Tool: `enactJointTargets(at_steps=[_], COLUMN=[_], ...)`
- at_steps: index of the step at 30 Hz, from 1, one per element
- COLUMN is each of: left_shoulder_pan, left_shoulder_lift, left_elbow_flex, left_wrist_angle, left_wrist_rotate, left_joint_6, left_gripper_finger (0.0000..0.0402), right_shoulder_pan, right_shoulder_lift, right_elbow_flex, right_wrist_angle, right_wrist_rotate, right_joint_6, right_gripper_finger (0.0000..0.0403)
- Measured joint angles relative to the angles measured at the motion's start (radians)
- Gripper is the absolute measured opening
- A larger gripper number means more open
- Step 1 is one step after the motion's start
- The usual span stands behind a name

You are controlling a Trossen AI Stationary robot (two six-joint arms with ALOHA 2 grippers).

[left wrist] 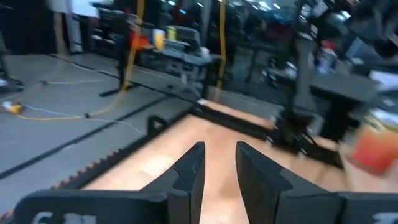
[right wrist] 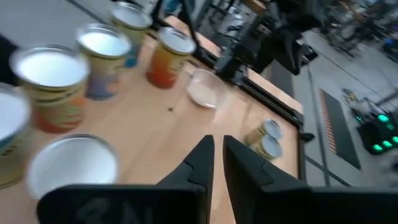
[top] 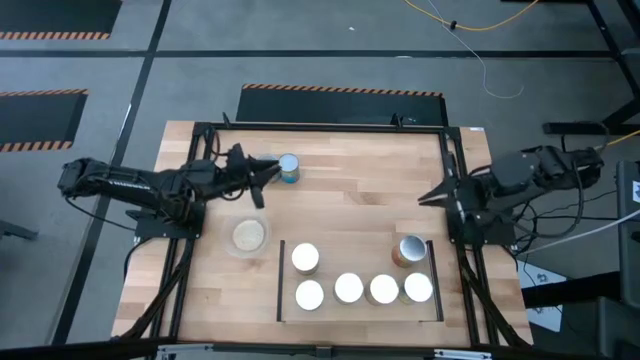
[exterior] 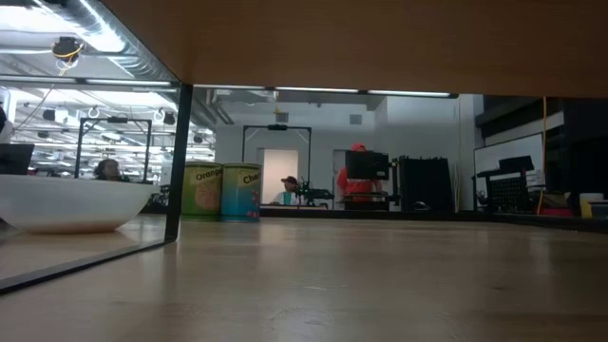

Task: Pick and place cans onto a shelf
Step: Put the canned cherries on the shelf

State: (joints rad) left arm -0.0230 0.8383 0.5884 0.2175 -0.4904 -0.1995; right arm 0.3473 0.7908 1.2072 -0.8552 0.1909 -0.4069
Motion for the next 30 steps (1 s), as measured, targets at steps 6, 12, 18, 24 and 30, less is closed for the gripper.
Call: enactJointTargets(at_steps=[6,12,18,24,30], left_shoulder_pan=[0.108,0.213,0.282,0.320,0.339], left_shoulder_lift=[0.013,0.055,0.106,0.177,0.250], left_elbow_flex=[0.000,0.002,0.001,0.001,0.033], left_wrist_angle=[0.030,0.027,0.016,0.012,-0.021], left_wrist_rotate=[0.029,0.121,0.191,0.228,0.275], left_joint_6=[-0.005,-0.009,-0.011,-0.039,-0.064], left_gripper_finger=[0.0084,0.0084,0.0084,0.0084,0.0082], right_shoulder_pan=[-0.116,-0.245,-0.367,-0.457,-0.525], right_shoulder_lift=[-0.004,-0.002,-0.002,0.007,0.027], right_elbow_flex=[-0.061,-0.144,-0.213,-0.293,-0.358], right_wrist_angle=[0.094,0.214,0.259,0.355,0.446], right_wrist_rotate=[0.000,0.000,-0.019,-0.116,-0.141], right_joint_6=[-0.044,-0.047,-0.042,-0.039,0.012], right_gripper_finger=[0.0040,0.0040,0.0040,0.0040,0.0040])
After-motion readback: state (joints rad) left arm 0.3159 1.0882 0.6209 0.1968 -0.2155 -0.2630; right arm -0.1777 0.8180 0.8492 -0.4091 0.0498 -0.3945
